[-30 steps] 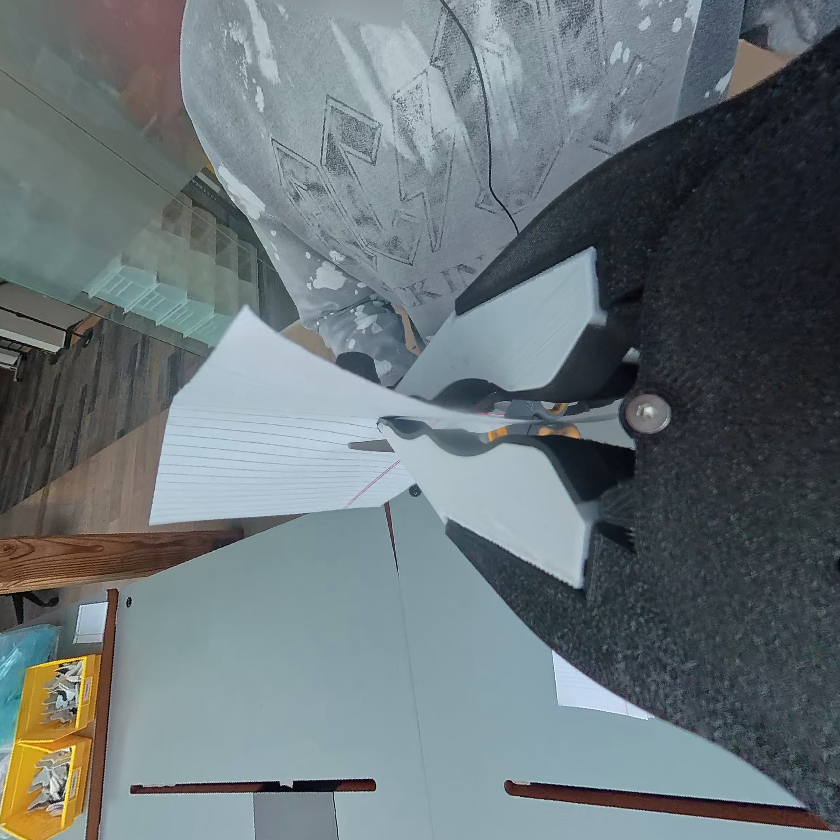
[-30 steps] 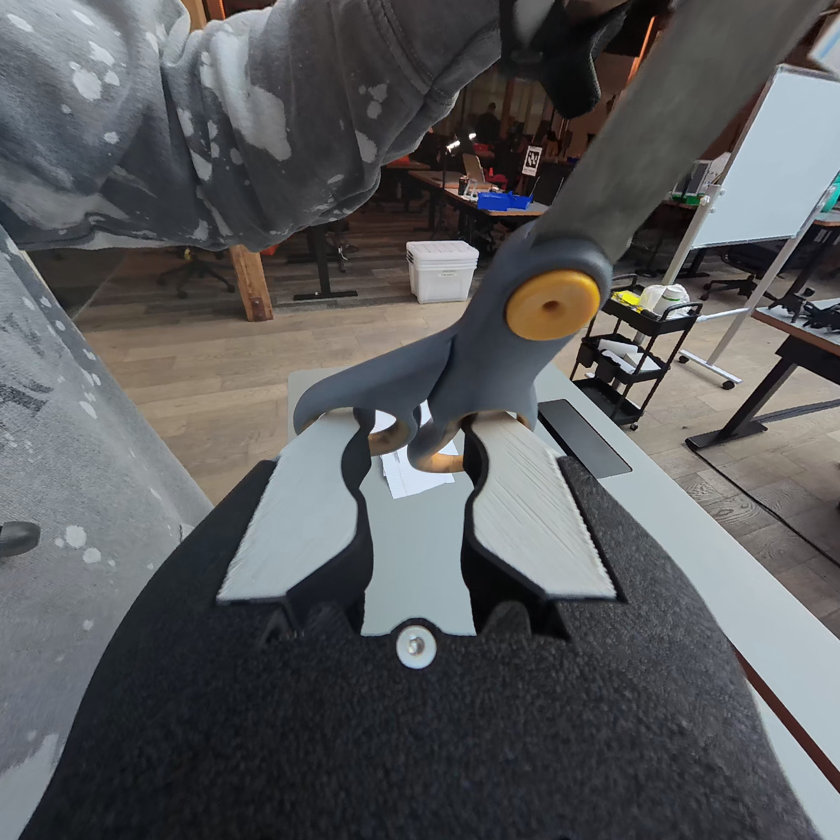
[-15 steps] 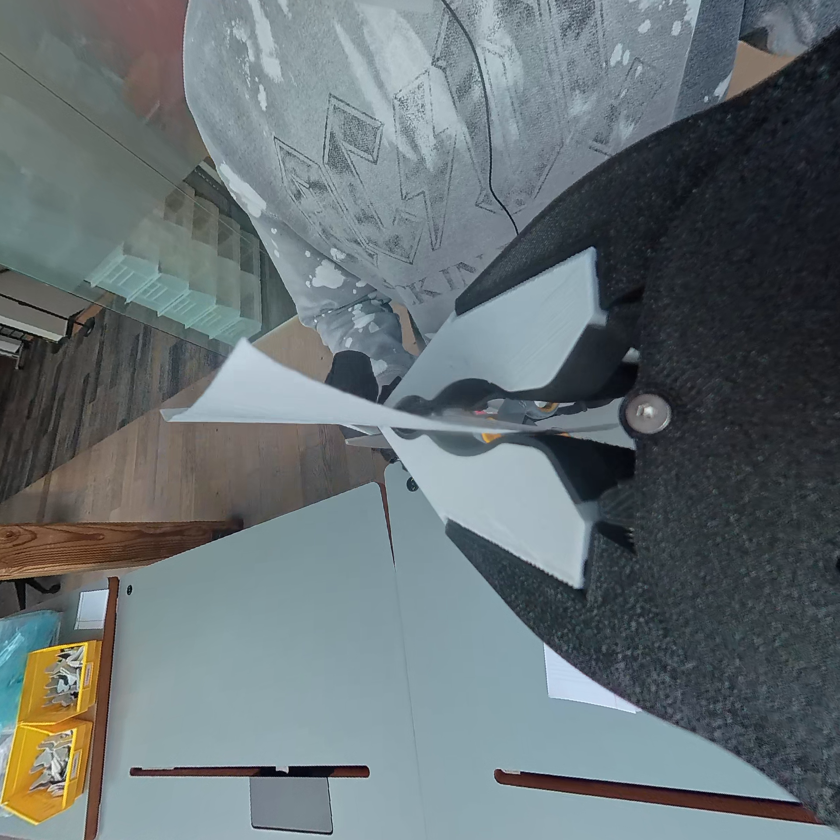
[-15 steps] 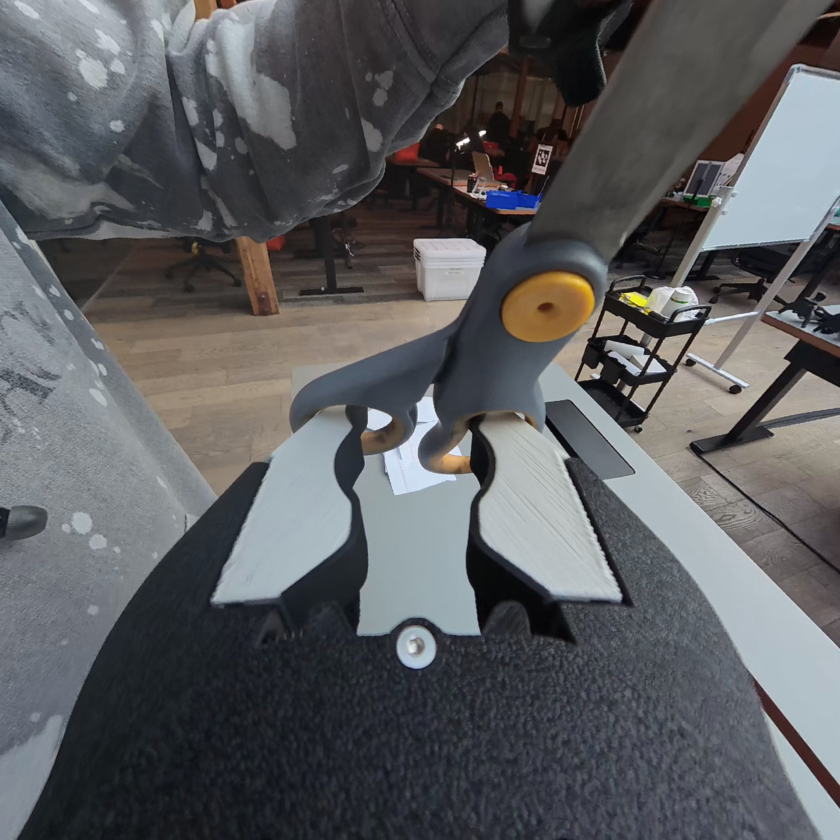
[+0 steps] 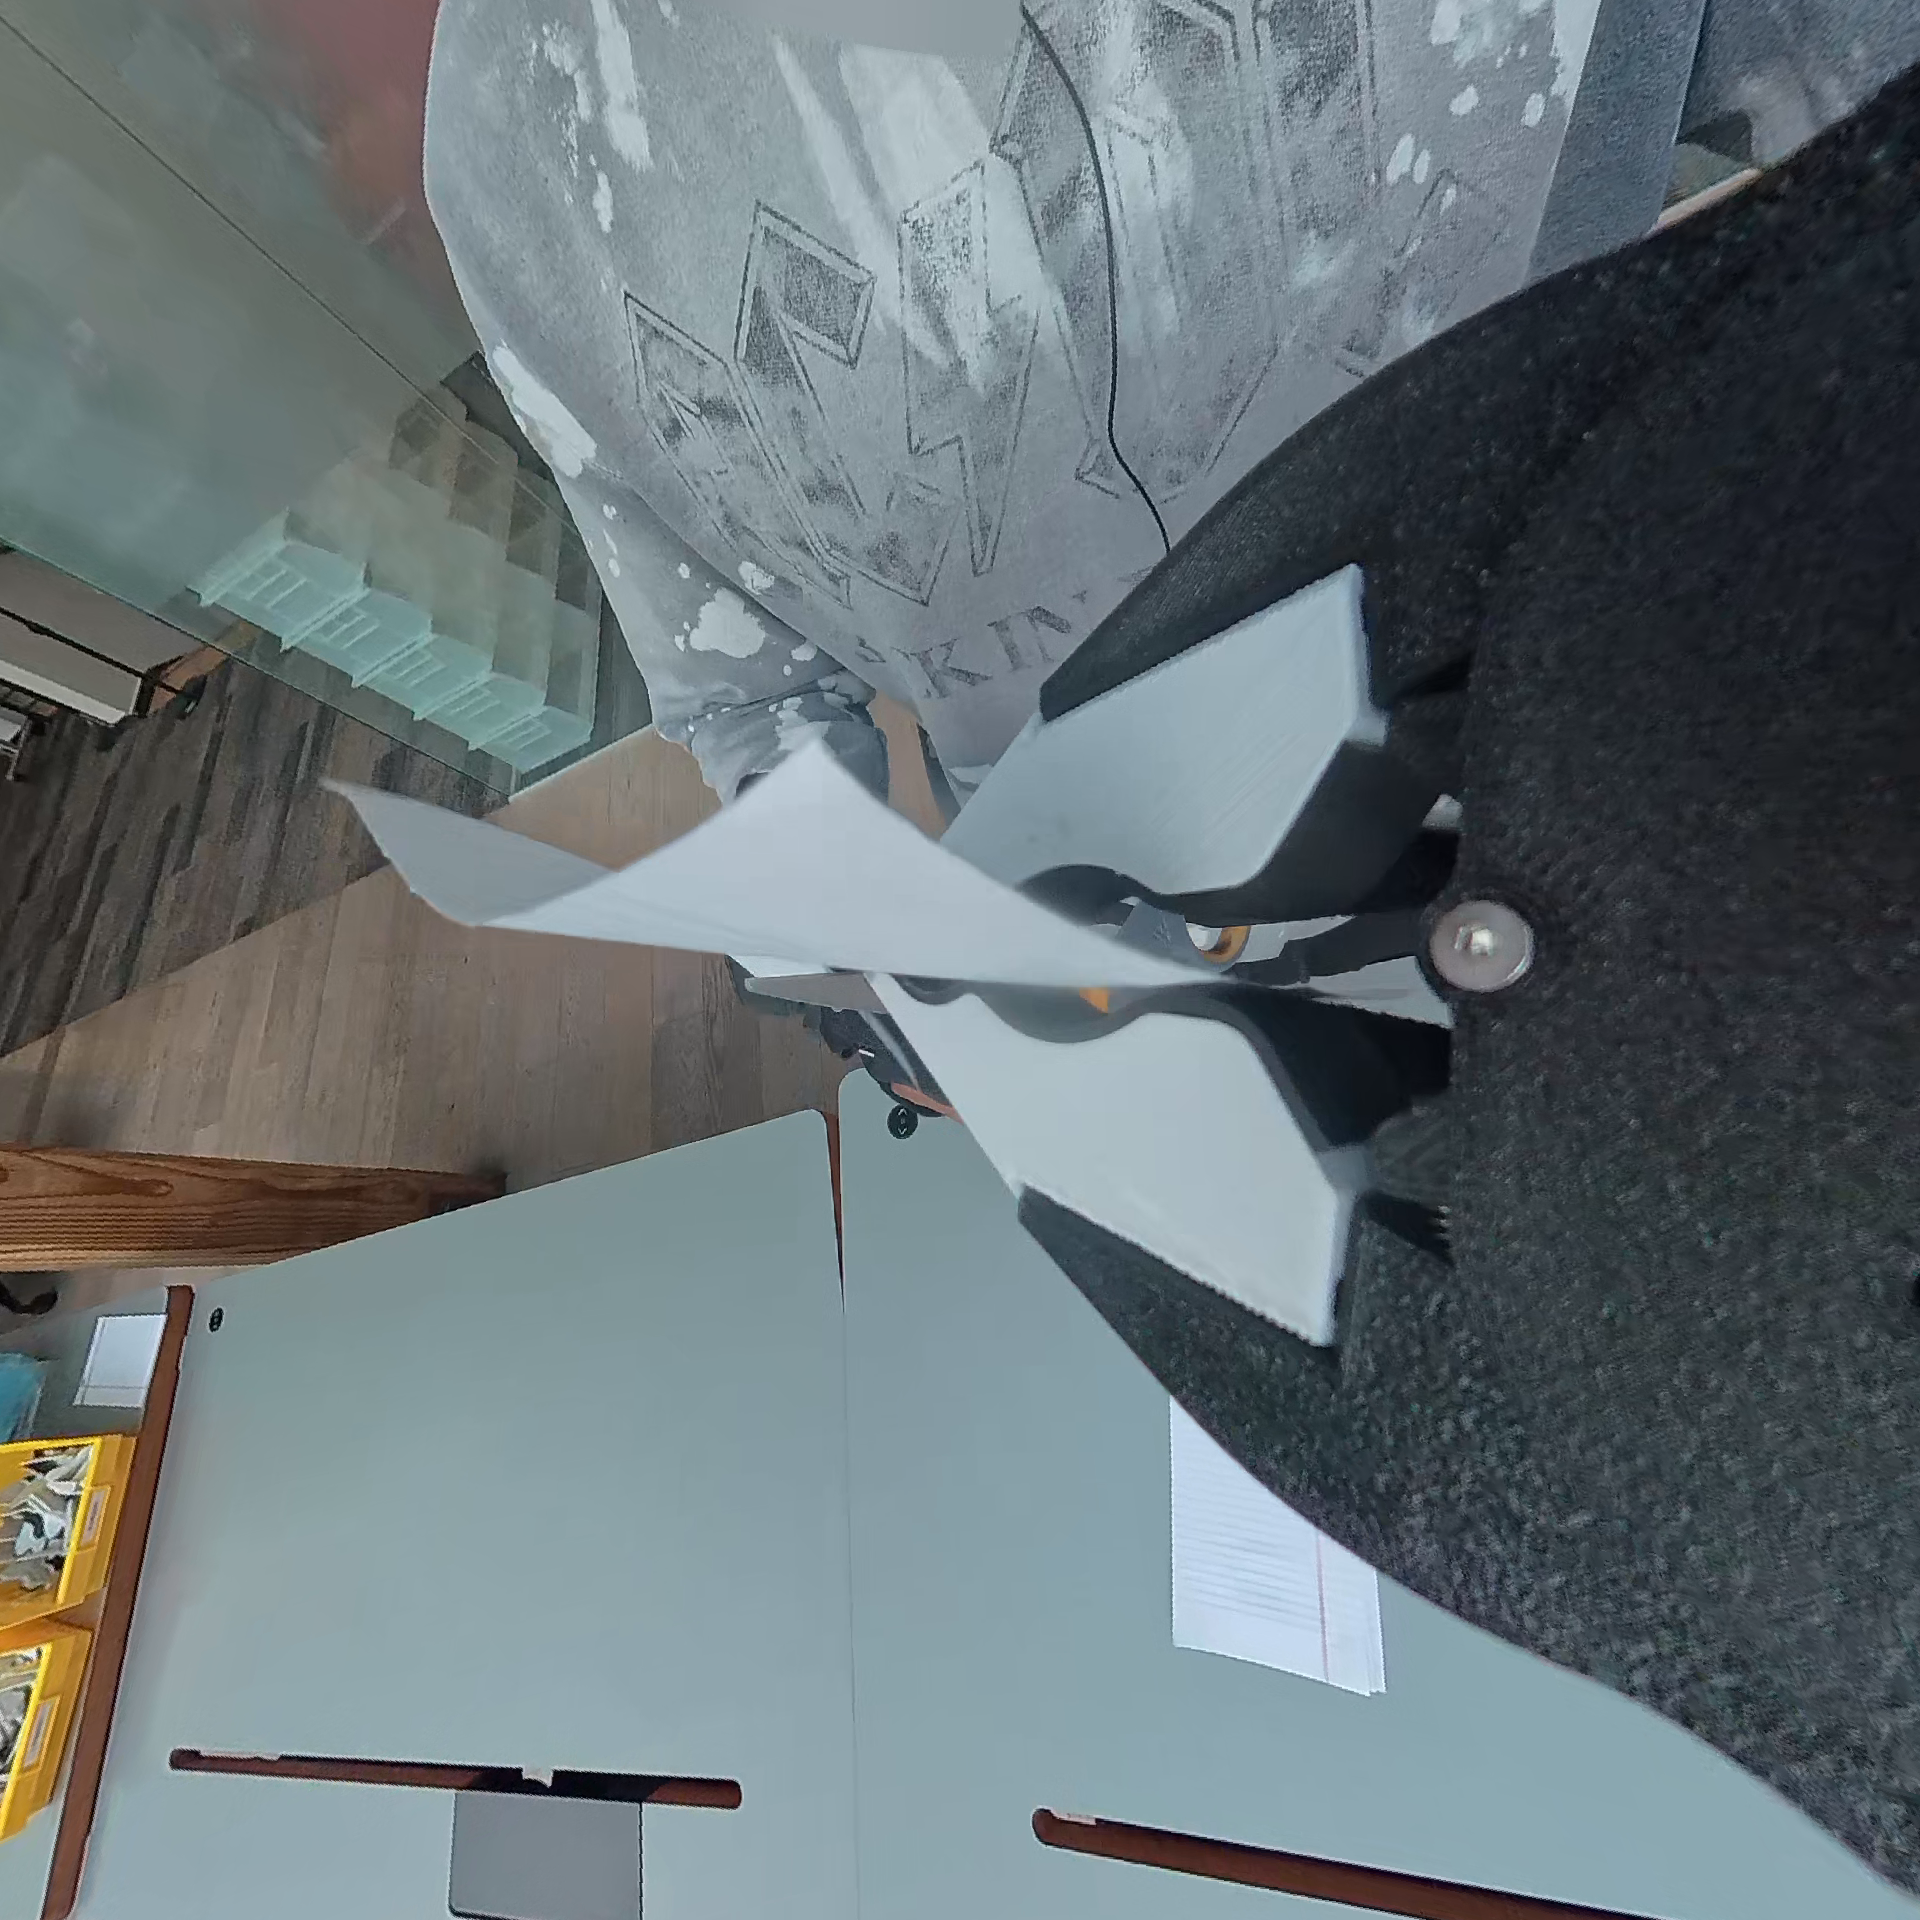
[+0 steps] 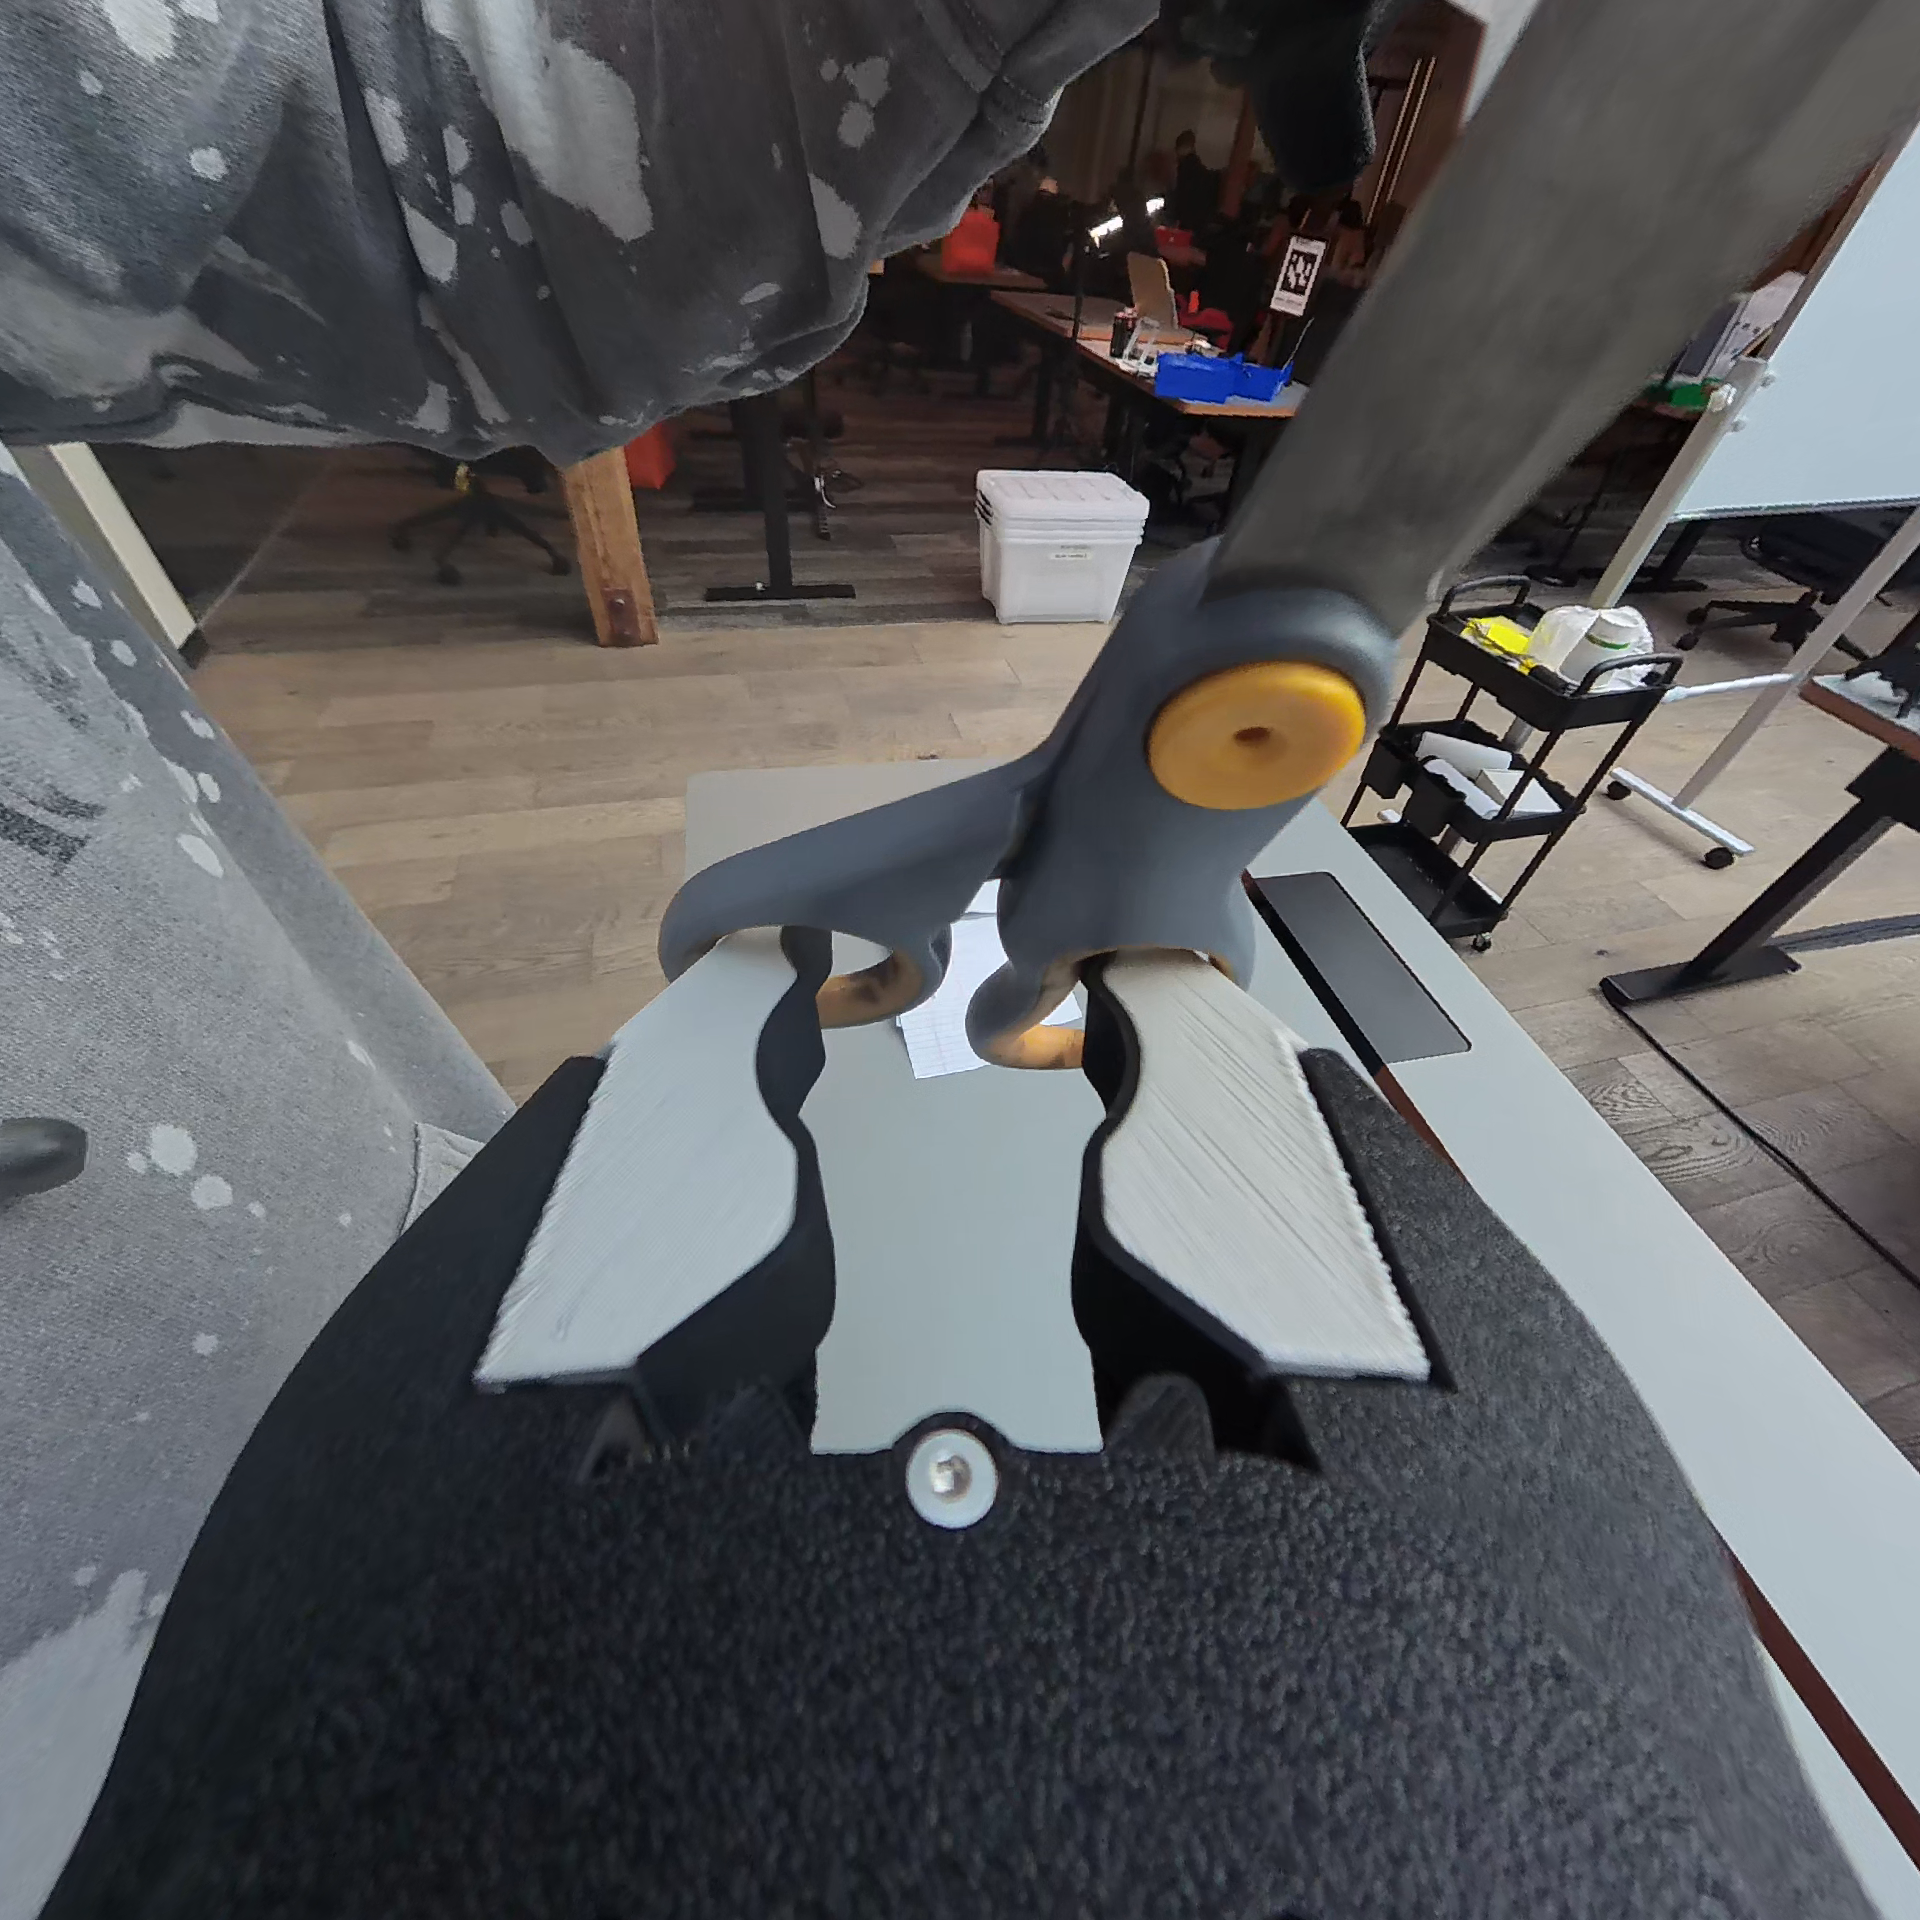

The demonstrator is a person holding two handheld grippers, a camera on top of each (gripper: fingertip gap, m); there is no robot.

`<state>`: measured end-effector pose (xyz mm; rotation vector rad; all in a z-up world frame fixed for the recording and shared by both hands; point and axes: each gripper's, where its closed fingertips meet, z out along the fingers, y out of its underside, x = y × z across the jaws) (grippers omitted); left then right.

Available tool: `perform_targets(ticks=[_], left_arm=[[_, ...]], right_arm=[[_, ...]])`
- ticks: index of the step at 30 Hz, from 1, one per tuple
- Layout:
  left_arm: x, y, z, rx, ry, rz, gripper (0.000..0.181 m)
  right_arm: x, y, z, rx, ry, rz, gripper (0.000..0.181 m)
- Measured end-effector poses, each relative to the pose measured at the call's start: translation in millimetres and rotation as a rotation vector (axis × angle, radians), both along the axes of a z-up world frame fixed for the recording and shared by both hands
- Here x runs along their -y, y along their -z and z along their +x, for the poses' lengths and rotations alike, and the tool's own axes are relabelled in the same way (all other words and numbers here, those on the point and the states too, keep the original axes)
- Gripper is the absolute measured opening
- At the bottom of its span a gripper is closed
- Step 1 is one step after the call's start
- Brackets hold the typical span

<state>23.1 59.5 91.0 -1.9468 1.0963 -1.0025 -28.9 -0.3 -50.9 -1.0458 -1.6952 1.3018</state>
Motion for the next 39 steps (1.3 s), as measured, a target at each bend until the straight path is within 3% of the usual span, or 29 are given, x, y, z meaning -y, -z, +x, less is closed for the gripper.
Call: perform_targets(ticks=[24,39], left_arm=[[-3.6,27.7,-1.7,-0.124,-0.086,-0.172,0.0],[-3.5,24.6,-25.4,-0.236,-0.112,-0.155,0.0]], right_arm=[[-7.2,16.7,-0.1,0.114,0.013,0.0,0.05],[-6.0,27.3,-7.1,0.125,0.002,0.056,0.044]])
